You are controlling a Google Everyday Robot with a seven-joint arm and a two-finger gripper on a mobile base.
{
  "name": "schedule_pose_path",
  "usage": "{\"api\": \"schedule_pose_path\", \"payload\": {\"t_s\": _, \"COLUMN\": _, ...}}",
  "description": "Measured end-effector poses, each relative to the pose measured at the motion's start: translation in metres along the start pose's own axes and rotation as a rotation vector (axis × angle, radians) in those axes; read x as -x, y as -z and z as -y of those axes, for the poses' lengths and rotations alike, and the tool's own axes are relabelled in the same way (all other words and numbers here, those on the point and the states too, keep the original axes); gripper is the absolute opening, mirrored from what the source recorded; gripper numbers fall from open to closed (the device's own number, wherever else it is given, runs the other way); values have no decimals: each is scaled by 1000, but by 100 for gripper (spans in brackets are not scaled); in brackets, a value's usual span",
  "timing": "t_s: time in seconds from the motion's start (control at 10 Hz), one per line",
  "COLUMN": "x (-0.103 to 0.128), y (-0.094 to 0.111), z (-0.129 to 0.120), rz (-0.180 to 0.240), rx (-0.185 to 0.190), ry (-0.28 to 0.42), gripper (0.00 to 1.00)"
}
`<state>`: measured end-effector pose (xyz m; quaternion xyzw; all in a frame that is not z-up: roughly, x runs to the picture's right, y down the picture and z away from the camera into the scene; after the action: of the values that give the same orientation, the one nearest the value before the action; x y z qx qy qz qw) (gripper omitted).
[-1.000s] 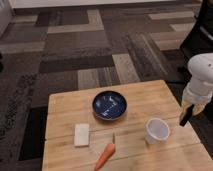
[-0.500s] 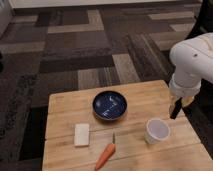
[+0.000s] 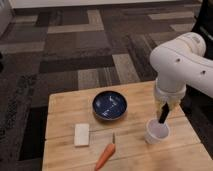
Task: Place the eraser in the ceramic cup
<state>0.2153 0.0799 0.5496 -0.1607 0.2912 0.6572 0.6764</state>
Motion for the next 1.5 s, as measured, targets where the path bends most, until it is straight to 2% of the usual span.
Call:
{"api": "schedule_pose_path", "payload": {"t_s": 0.2, "x": -13, "y": -8, "z": -9, "rz": -25, "rx": 39, "ry": -2, "gripper": 0}}
{"api": "schedule_pose_path", "payload": {"t_s": 0.6, "x": -18, "y": -35, "z": 7, "rz": -59, "rx": 84, "ry": -50, "gripper": 0}}
{"api": "schedule_pose_path", "payload": {"t_s": 0.8, "x": -18, "y": -52, "z": 12, "rz": -81, "rx": 109, "ry": -39, "gripper": 0}}
{"api": "schedule_pose_path", "payload": {"t_s": 0.9, "x": -21, "y": -64, "z": 13, "rz": -98, "rx": 122, "ry": -9, "gripper": 0}}
{"api": "schedule_pose_path", "payload": {"t_s": 1.0, "x": -22, "y": -66, "z": 13, "rz": -100, "rx": 124, "ry": -7, "gripper": 2}}
{"api": "schedule_pose_path", "payload": {"t_s": 1.2, "x": -22, "y": -66, "z": 13, "rz": -100, "rx": 123, "ry": -7, "gripper": 29}}
{"api": "schedule_pose_path", "payload": {"t_s": 1.5, "x": -22, "y": -66, "z": 14, "rz": -101, "rx": 123, "ry": -8, "gripper": 79}}
